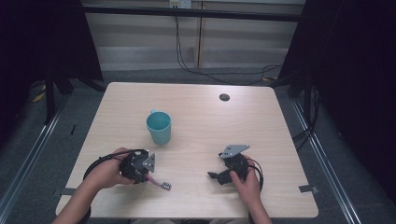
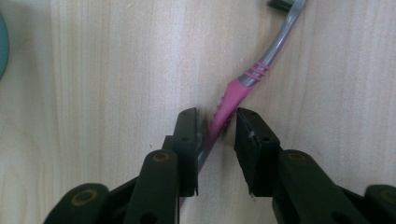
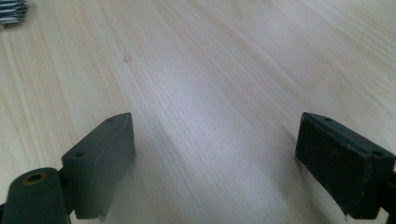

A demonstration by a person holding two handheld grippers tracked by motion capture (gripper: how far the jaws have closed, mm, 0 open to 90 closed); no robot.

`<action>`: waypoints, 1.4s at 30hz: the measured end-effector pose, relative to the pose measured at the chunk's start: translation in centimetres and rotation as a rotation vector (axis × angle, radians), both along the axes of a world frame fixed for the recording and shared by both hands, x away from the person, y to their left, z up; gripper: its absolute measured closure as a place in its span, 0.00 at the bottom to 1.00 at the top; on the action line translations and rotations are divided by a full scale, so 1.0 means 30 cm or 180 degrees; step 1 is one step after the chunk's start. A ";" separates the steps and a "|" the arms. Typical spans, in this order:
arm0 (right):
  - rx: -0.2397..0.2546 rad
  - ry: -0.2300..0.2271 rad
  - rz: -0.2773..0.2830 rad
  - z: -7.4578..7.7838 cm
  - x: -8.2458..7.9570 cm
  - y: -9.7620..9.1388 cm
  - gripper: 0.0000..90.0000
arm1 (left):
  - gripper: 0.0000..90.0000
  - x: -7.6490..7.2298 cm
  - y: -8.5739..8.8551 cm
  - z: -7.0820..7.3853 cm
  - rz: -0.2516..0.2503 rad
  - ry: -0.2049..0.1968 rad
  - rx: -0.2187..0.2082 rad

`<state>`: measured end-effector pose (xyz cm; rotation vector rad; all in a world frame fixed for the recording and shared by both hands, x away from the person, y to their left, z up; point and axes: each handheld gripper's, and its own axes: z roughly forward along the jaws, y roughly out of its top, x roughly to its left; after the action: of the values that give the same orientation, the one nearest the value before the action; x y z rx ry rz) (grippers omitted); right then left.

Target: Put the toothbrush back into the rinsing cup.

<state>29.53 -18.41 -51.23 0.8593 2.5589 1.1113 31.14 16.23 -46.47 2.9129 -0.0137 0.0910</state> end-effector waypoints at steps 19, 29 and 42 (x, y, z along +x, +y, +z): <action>-0.0003 -0.0002 -0.0004 0.000 0.000 0.000 0.13 | 0.78 0.003 -0.014 0.004 -0.0019 0.0102 0.0018; -0.0005 -0.0004 0.0001 0.000 0.000 0.000 0.13 | 0.91 0.005 -0.029 0.003 -0.0031 0.0197 0.0105; -0.0003 -0.0004 0.0001 0.000 0.000 0.000 0.13 | 0.91 0.013 -0.027 0.003 0.0251 0.0425 0.0138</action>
<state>29.53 -18.42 -51.23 0.8580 2.5585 1.1100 31.54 15.44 -46.38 2.9562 0.1229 -0.0920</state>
